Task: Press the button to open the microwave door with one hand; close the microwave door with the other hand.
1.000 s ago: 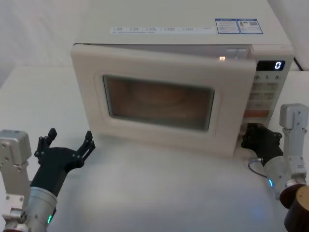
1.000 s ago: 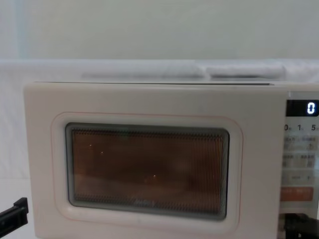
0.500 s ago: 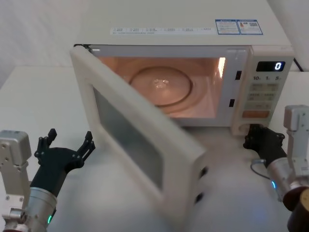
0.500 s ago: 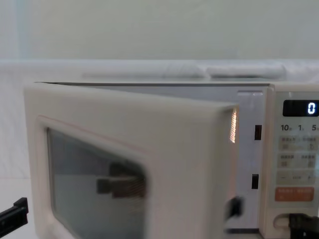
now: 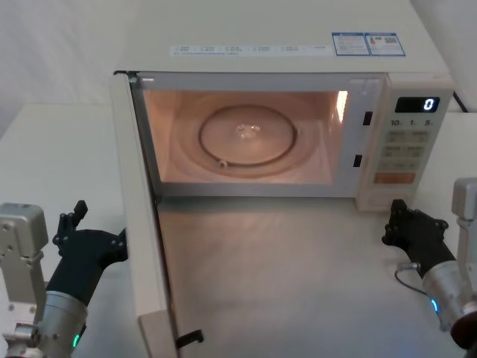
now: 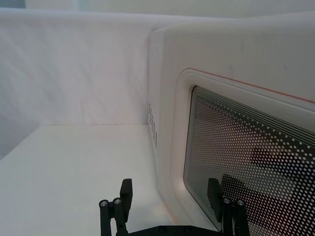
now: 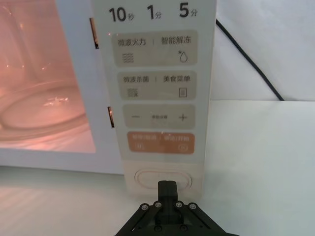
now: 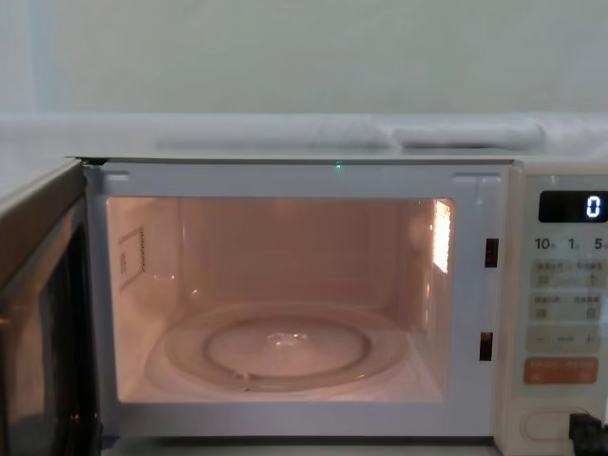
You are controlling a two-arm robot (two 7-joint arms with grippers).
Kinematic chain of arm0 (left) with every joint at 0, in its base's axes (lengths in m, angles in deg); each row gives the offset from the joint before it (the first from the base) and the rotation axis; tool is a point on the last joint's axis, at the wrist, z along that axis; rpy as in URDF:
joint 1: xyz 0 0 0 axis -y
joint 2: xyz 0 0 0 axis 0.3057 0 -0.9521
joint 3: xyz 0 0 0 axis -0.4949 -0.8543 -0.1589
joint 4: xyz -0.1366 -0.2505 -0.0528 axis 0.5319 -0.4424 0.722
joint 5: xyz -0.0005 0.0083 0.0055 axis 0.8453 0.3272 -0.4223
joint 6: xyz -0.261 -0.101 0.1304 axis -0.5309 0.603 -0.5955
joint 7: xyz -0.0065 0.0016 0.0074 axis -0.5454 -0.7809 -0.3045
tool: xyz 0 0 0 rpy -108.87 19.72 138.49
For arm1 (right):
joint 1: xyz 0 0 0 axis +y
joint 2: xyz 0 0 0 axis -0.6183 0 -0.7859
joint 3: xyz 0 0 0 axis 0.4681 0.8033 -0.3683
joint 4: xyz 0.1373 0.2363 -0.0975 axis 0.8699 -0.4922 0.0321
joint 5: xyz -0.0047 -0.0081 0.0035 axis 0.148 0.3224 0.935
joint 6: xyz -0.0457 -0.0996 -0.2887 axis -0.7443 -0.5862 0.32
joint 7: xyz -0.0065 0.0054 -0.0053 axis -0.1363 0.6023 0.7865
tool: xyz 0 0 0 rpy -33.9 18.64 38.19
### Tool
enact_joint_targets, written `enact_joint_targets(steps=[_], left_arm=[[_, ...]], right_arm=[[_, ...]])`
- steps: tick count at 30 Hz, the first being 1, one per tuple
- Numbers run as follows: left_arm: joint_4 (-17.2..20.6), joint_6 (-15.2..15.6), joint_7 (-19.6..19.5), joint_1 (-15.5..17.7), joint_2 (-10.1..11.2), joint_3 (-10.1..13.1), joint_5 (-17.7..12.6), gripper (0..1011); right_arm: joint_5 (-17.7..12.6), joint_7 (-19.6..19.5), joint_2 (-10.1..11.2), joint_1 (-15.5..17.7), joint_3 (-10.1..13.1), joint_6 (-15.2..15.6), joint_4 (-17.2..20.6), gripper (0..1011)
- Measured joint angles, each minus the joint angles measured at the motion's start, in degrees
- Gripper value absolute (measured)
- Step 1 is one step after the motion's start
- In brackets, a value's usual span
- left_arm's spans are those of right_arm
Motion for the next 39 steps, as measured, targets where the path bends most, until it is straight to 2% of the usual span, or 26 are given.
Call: enact_joint_targets(steps=[11, 21, 28, 32, 39], left_arm=[[0.0, 0.0, 0.0, 0.0, 0.0, 0.0, 0.0, 1001], [0.0, 0.0, 0.0, 0.0, 0.0, 0.0, 0.0, 1001], [0.0, 0.0, 0.0, 0.0, 0.0, 0.0, 0.0, 1001], [0.0, 0.0, 0.0, 0.0, 0.0, 0.0, 0.0, 1001], [0.0, 0.0, 0.0, 0.0, 0.0, 0.0, 0.0, 1001]], right_arm=[[-0.6, 0.8, 1.8, 3.8, -0.2, -0.2, 4.2, 0], [0.9, 0.8, 4.4, 6.9, 0.2, -1.2, 8.4, 0], [2.6, 0.9, 6.2, 7.7, 0.8, -2.5, 9.3, 0], [3.3, 2.3, 8.0, 7.9, 0.9, -3.4, 9.3, 1], [2.3, 4.1, 9.4, 7.8, 1.8, -4.3, 8.3, 177]])
